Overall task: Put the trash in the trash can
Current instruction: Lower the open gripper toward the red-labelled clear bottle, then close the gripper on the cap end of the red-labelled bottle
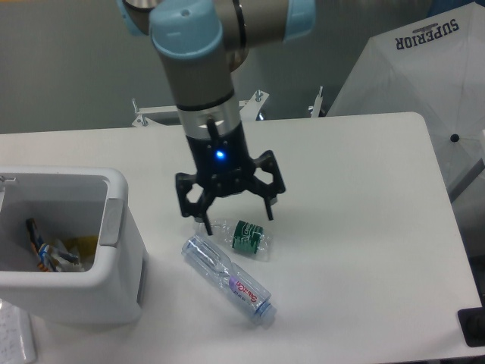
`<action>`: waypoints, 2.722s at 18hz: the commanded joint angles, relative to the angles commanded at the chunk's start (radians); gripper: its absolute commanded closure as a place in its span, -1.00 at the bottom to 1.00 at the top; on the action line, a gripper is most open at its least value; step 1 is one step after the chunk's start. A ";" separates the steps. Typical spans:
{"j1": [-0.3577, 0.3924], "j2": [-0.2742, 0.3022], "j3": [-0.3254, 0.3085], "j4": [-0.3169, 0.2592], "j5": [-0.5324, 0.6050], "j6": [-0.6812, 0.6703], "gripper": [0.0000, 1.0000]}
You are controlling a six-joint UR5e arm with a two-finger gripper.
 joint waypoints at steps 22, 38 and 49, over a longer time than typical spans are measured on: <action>0.000 -0.328 0.031 0.067 -0.009 -0.218 -1.00; 0.002 -0.456 0.026 0.112 -0.021 -0.296 -1.00; 0.000 -0.471 0.025 0.120 -0.020 -0.307 -0.76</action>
